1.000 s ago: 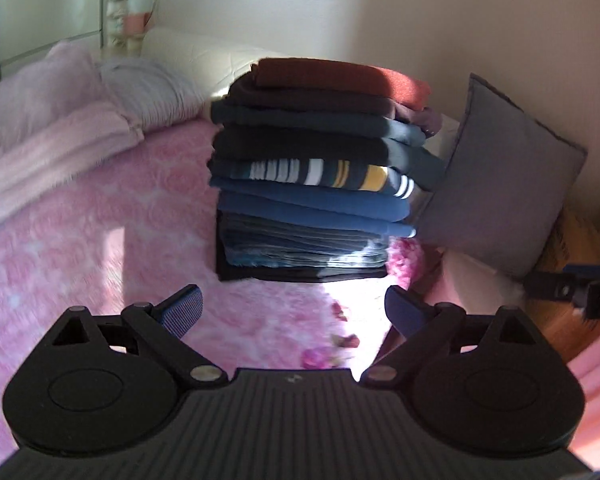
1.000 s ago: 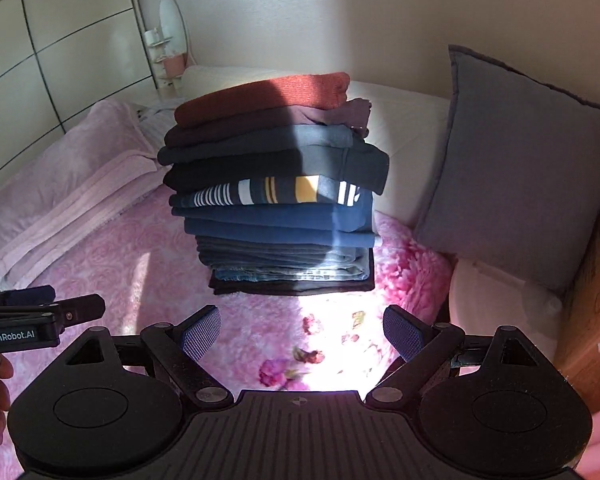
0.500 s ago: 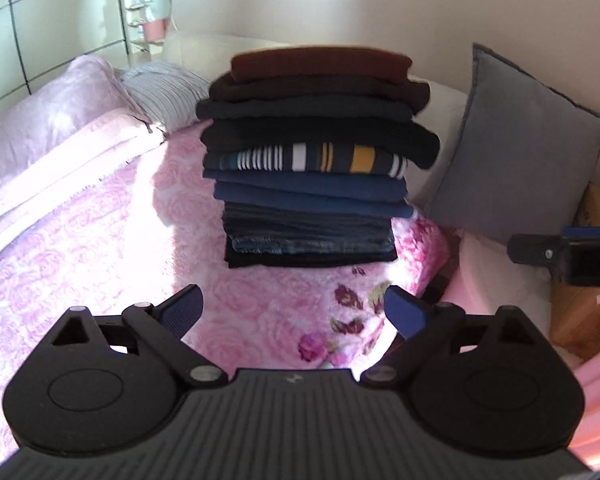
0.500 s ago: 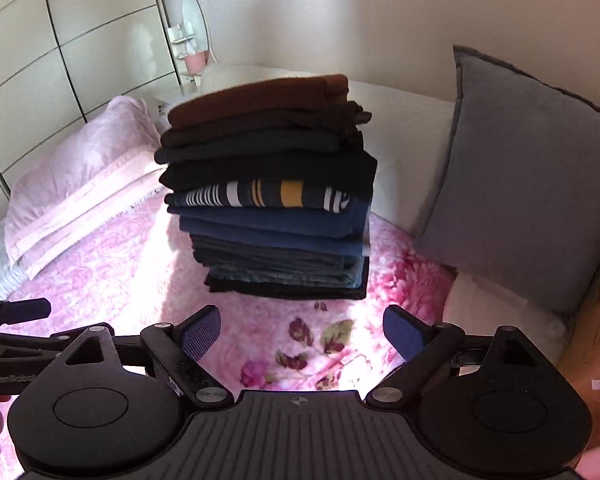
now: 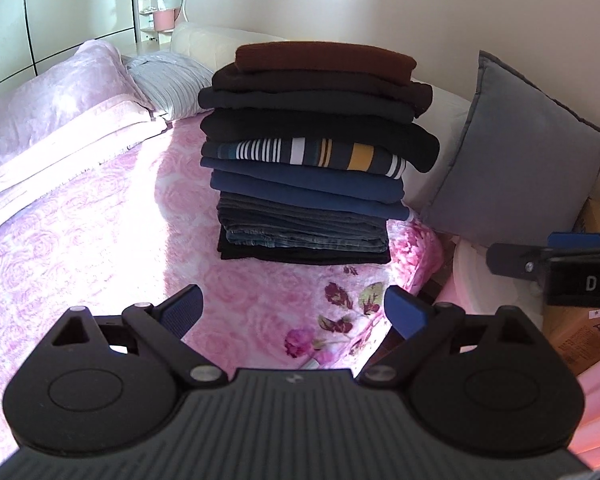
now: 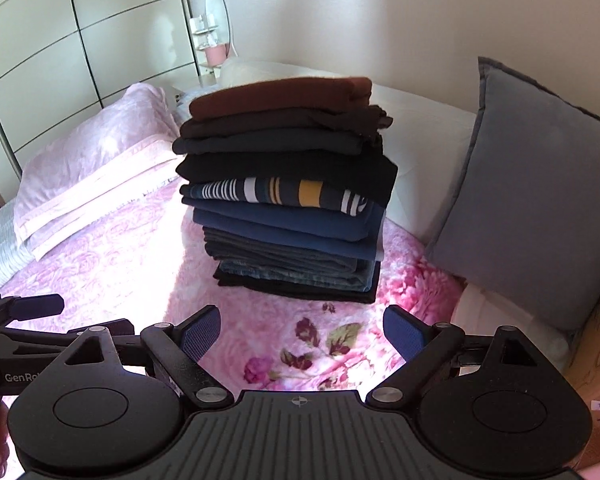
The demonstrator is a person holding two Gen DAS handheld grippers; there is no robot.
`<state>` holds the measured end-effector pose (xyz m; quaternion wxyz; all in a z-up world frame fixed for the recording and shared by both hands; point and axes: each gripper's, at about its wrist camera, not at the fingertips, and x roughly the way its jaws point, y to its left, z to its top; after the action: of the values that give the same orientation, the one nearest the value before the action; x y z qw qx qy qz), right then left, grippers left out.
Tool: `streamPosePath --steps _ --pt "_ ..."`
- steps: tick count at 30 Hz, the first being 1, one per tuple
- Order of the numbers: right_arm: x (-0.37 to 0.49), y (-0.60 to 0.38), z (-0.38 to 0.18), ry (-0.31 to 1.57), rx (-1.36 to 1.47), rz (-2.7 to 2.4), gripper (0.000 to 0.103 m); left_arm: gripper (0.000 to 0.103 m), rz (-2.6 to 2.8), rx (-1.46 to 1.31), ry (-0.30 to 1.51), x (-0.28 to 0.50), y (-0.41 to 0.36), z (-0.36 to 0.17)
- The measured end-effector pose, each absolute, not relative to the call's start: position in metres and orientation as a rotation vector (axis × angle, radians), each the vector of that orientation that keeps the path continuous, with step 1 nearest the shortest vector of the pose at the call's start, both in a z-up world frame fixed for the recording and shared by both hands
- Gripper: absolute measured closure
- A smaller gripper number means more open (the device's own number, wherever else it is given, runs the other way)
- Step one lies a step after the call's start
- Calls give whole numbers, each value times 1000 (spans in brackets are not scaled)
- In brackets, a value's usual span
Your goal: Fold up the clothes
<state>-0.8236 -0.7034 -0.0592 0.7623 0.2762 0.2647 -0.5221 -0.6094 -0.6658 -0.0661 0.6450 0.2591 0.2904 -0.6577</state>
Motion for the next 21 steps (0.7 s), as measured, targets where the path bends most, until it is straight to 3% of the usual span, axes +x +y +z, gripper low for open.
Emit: streamPosePath --steps 21 --pt "-818 -704 -66 603 610 -1125 12 7 -1479 610 658 -610 -669 -71"
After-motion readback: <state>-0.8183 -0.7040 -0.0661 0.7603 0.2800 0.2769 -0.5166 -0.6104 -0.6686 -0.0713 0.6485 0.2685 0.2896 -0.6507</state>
